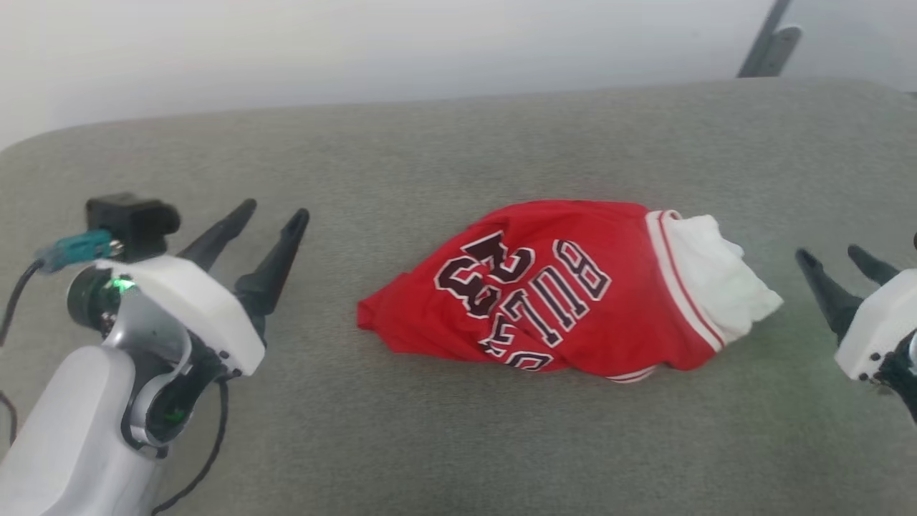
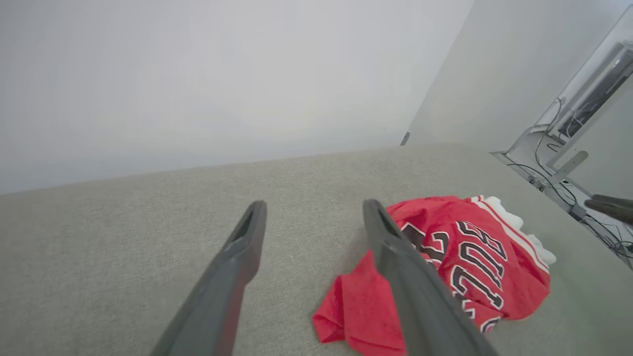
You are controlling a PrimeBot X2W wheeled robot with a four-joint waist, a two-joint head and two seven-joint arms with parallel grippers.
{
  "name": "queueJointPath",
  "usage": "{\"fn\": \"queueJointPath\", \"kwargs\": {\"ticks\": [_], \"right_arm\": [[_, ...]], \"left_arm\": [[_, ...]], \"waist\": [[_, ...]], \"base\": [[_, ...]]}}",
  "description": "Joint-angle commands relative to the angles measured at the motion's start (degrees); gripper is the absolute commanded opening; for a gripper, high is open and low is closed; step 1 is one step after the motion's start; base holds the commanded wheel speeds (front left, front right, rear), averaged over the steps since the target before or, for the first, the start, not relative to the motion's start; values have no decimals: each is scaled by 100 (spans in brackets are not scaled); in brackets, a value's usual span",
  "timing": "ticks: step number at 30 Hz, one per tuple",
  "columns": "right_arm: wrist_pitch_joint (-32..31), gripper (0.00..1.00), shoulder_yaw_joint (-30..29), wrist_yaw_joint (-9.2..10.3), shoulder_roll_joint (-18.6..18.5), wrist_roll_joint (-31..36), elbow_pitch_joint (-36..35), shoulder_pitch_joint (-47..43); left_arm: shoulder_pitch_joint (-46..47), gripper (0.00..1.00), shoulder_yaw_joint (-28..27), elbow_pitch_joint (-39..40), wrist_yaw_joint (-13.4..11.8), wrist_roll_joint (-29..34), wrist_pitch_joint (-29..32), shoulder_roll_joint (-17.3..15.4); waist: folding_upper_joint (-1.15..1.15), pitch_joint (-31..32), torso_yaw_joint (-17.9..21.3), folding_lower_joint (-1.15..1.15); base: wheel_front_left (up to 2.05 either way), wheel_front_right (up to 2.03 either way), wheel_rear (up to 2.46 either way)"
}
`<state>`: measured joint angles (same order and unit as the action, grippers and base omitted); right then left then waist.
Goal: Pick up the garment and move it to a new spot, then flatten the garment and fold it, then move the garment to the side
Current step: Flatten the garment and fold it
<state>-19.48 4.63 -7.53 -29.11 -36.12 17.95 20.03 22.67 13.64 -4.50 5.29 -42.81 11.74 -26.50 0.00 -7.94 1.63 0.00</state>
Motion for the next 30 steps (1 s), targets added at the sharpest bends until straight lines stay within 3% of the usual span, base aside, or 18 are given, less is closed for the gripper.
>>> {"fn": "queueJointPath", "kwargs": {"ticks": [1,9,17,26,30], "right_arm": [[171,100,-88,8,109,98,-129,-112],[1413,100,-397,5,739,751,-777,-266],[2852,100,-269,6,1239,1385,-702,-143],[3278,100,15,5,1524,1388,-240,52],[3323,100,102,5,1524,1310,-139,135]], "left_arm": [[106,100,60,15,-40,-59,162,6],[442,100,480,-138,-204,-78,1259,-85],[675,100,832,-390,-480,-67,2232,-117],[821,100,1333,-890,-906,71,3411,-94],[914,100,1518,-1270,-906,187,3589,-41]], "waist": [[0,5,173,0],[0,-122,716,0],[0,-320,1192,0],[0,-566,1374,0],[0,-658,1362,0]], "base": [[0,0,0],[0,0,0],[0,0,0],[0,0,0],[0,0,0]]}}
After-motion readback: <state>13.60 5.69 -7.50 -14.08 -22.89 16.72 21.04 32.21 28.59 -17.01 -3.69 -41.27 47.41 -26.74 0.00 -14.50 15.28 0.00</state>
